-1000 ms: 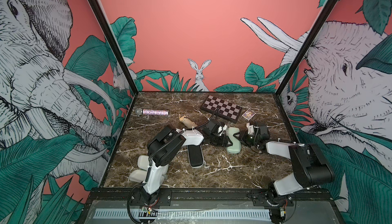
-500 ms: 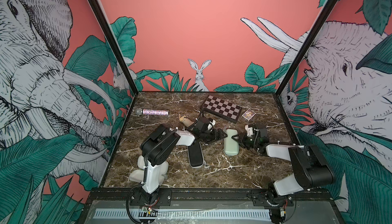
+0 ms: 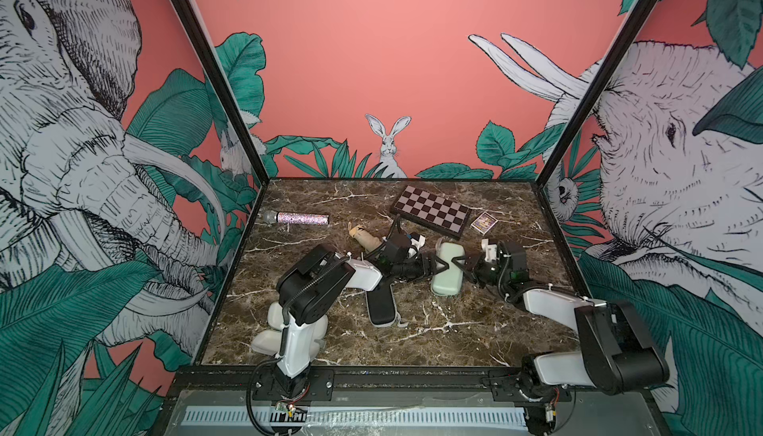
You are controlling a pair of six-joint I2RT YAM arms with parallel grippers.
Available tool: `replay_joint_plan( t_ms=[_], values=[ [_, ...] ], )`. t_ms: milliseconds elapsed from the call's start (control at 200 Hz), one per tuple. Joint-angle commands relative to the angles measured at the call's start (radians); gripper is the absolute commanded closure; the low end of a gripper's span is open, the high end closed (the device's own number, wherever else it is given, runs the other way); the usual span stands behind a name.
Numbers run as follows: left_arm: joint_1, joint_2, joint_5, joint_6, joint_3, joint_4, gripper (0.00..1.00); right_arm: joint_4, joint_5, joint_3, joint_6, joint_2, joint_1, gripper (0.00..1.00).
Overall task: Put umbrellas into zippered umbrella sleeves
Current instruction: Pick up the umbrella sleeve at the center of the board.
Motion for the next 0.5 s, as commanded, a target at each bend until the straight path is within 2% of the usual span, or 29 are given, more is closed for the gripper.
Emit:
replay_joint_plan(
  t_ms=[0, 135, 295, 495],
  values=[
    [-0.009, -0.019, 0.011, -0.049, -0.007, 0.078, 0.28, 0.120, -0.017, 0.020, 0.079, -0.030, 0.017, 0.82],
    [-0.014, -0.044, 0.011, -0.061, 0.015, 0.101, 0.28, 0.134, 0.022, 0.018, 0.090, -0.040, 0.038, 0.81],
    [-0.025, -0.066, 0.011, -0.075, 0.030, 0.106, 0.34, 0.196, 0.061, 0.002, 0.108, -0.036, 0.048, 0.79],
    [-0.027, -0.083, 0.011, -0.081, 0.022, 0.130, 0.49, 0.258, 0.051, -0.010, 0.117, -0.003, 0.060, 0.72]
  ],
)
